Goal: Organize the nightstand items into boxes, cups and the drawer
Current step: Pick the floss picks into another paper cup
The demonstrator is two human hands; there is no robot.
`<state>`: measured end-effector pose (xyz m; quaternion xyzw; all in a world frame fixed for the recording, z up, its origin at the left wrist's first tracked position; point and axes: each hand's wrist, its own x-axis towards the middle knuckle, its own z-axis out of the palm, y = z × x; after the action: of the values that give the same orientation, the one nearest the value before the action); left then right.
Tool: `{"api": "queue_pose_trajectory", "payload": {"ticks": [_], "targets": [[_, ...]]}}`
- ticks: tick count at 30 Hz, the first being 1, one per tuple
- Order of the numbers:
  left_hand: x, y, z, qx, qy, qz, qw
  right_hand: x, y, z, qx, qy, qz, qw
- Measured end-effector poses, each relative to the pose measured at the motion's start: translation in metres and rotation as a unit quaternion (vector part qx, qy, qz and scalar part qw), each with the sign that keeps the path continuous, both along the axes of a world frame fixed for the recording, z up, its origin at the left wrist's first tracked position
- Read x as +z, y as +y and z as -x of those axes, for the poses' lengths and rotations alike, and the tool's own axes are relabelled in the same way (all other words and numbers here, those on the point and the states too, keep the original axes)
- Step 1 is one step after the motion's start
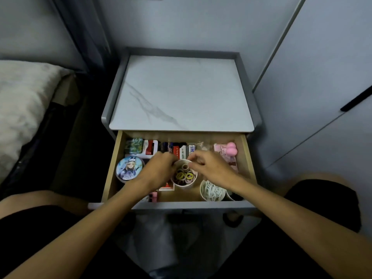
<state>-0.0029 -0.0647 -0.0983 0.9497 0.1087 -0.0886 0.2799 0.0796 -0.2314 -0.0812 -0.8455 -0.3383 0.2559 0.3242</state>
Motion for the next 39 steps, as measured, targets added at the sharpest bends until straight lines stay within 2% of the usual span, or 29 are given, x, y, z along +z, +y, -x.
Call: {"api": "queue_pose_trajectory", "payload": {"ticks": [7,15,18,21,22,24,25,27,29,35,39], "targets": [[-0.023,-0.01,0.006,-0.033,0.053,0.022,0.998,-0.017,-0.027,-0.021,-0.083,0.058,-0.049,0.994],[-0.028,-0.016,0.004,-0.063,0.093,0.024,0.993,-0.025,-0.026,-0.019,-0.066,0.076,-0.046,0.994],[-0.021,-0.006,0.002,-0.062,0.12,0.032,0.99,-0.014,-0.028,-0.013,-0.018,0.092,-0.033,0.995],[-0.01,0.005,-0.002,-0.042,0.102,-0.022,0.994,-0.005,-0.031,0.0,0.104,0.137,0.048,0.984],[-0.005,0.009,-0.003,-0.034,0.093,-0.034,0.994,-0.003,-0.031,0.005,0.146,0.123,0.087,0.978],[0.003,0.015,-0.004,-0.025,0.076,-0.039,0.996,0.0,-0.03,0.013,0.217,0.004,0.155,0.964],[0.007,0.018,-0.004,-0.019,0.07,-0.041,0.997,0.001,-0.029,0.015,0.237,-0.059,0.169,0.955],[0.013,0.023,-0.003,-0.01,0.067,-0.04,0.997,0.005,-0.025,0.018,0.263,-0.128,0.184,0.939],[0.019,0.027,-0.002,-0.003,0.072,-0.042,0.996,0.006,-0.022,0.017,0.271,-0.14,0.192,0.933],[0.033,0.039,-0.005,0.043,0.043,-0.075,0.995,0.005,-0.008,-0.007,0.238,-0.114,0.184,0.947],[0.041,0.048,-0.012,0.05,0.023,-0.07,0.996,0.015,0.007,-0.03,0.234,-0.188,0.185,0.936]]}}
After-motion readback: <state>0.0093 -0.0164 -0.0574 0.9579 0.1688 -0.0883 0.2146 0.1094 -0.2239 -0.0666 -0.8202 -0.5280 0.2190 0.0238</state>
